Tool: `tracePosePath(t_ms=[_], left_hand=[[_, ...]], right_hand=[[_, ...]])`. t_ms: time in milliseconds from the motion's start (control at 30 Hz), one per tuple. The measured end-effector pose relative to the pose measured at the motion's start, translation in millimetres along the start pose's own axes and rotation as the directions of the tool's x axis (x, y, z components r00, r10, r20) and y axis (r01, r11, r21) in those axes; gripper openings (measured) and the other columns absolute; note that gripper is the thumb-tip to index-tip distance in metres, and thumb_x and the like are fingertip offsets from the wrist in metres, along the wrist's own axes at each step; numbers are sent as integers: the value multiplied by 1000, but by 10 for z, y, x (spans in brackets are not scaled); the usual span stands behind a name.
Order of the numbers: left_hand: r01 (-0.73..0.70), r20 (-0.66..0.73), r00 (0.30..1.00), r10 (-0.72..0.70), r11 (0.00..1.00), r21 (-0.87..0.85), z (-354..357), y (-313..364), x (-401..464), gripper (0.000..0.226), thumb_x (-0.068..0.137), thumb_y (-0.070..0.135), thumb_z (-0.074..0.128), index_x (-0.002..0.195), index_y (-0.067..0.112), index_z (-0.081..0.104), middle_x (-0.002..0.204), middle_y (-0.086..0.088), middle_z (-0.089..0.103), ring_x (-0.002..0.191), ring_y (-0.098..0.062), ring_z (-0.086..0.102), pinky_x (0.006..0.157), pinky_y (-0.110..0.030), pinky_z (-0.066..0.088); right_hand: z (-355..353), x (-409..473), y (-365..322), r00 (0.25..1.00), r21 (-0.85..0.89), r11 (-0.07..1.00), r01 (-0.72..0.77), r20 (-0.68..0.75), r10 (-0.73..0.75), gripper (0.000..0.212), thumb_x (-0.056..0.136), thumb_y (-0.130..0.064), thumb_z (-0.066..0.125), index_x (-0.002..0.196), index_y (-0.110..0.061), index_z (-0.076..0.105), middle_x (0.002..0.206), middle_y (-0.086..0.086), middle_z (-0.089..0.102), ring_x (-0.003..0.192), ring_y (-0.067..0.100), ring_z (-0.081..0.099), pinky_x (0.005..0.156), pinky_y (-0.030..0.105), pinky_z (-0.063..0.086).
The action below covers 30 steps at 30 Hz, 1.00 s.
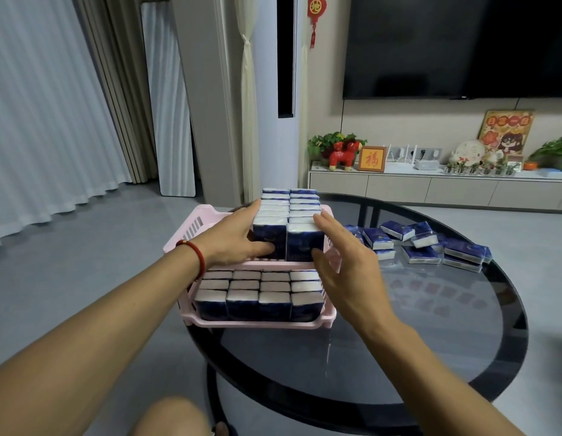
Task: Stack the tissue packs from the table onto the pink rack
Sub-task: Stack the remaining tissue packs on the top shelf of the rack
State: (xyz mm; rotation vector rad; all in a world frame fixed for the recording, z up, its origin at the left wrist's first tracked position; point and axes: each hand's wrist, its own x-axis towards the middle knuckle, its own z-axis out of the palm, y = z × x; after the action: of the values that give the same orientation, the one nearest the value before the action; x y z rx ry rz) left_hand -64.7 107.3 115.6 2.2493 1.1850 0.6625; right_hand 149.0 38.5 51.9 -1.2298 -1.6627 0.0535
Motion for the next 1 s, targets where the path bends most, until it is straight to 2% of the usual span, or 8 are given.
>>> tracePosePath(t_ms=[167,367,567,633,733,833,900,1000], left_hand=[[20,-4,1000,-20,999,-28,37,-21,19,82,90,14,73,155,39,30,141,17,60,121,-4,62,105,-30,52],[44,0,999,-44,995,-90,47,-12,-10,84,90,11,73,155,40,29,138,20,61,118,1,63,98,-22,53],[54,-2,999,-54,991,-124,49,68,-57,82,89,8,72,154,39,33,131,23,61,103,11,64,77,-13,54],[65,-5,998,-66,988,-140,41,73,-65,81,89,10,73,153,39,33,133,22,62,105,6,65,81,-16,56],[81,2,997,-81,986,-147,26,75,-85,80,88,14,76,152,39,34,135,20,62,112,-4,65,89,-21,56],[117,19,993,-115,980,-160,12,122,-125,81,89,15,76,152,35,31,140,20,57,113,-7,65,79,-13,54],[187,18,982,-186,973,-137,-16,176,-183,95,89,22,76,161,25,14,149,16,47,118,-9,62,87,-16,53],[215,-284,944,-168,967,140,-1,264,-362,93,91,30,73,163,23,14,155,2,44,125,-20,58,101,-36,51]], right_hand=[[25,49,-68,993,-148,982,121,32,-117,56,94,-29,73,145,-39,51,159,2,43,65,9,64,85,43,56],[32,107,-68,987,-242,958,156,3,-160,48,88,-14,80,132,-26,67,146,11,56,95,31,70,82,44,54],[30,75,-36,991,-213,968,130,54,-121,52,95,-24,71,143,-34,54,157,2,44,78,17,66,87,44,53],[-9,37,-10,991,-186,977,103,100,-86,60,100,-38,62,154,-40,36,164,-3,33,102,13,65,103,41,45],[-115,11,32,995,-134,989,65,87,-54,57,104,-49,45,158,-37,30,164,-4,31,145,12,37,114,33,32],[-240,2,191,1000,-74,997,-28,6,28,47,107,-44,39,151,-27,42,151,-7,45,133,8,48,107,31,41],[-289,-14,400,988,-66,986,-155,-16,154,43,108,-41,39,146,-23,46,142,-3,52,123,12,54,103,37,47],[-338,-83,858,936,-155,927,-342,26,350,36,105,-37,44,134,-17,53,132,7,61,115,24,60,98,51,51]])
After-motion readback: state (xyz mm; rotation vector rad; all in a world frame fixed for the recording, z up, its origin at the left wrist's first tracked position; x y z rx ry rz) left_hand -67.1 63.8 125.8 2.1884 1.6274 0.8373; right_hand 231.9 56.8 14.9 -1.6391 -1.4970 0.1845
